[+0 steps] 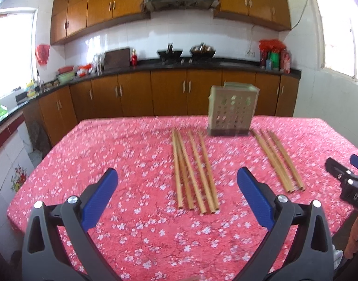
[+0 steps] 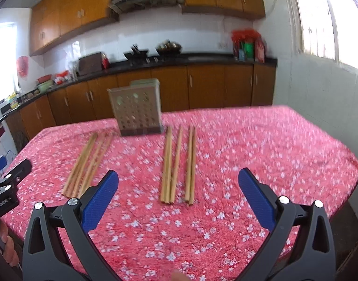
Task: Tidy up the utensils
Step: 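Lower the right tool onto a wooden chopstick and close it while the left tool grasps another chopstick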
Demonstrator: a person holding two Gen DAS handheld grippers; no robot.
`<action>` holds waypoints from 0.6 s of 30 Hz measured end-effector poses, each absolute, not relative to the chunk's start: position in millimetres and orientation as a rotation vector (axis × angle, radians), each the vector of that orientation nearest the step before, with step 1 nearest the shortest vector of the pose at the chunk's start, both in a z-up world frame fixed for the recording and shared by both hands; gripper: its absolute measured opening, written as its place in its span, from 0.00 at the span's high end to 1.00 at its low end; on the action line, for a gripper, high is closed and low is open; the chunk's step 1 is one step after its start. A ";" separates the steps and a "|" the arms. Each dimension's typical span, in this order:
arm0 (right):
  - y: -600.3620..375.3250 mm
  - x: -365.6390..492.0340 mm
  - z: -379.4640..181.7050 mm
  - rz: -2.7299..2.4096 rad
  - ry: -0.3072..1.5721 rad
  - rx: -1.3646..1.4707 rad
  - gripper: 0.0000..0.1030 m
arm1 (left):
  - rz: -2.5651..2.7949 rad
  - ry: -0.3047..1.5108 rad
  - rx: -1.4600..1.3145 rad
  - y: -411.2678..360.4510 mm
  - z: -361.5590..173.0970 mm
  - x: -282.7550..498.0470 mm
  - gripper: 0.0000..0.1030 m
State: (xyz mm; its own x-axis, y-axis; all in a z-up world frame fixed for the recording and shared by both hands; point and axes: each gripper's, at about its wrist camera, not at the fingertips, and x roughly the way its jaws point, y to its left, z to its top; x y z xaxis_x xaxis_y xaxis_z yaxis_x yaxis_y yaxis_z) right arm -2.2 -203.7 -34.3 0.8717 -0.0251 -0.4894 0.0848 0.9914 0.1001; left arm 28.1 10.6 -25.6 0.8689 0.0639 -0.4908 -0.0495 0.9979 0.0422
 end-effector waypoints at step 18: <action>-245.7 139.4 -101.2 -0.041 0.930 0.234 0.84 | 0.120 0.815 -0.084 75.2 -66.2 124.9 0.38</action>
State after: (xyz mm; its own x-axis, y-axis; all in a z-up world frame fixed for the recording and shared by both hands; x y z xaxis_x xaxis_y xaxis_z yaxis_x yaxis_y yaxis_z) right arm 139.4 -245.7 -101.2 0.5994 0.0658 -0.7978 0.1358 0.9738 0.1824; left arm 124.9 75.2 -66.2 0.6794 0.0745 -0.7300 -0.1393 0.9898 -0.0286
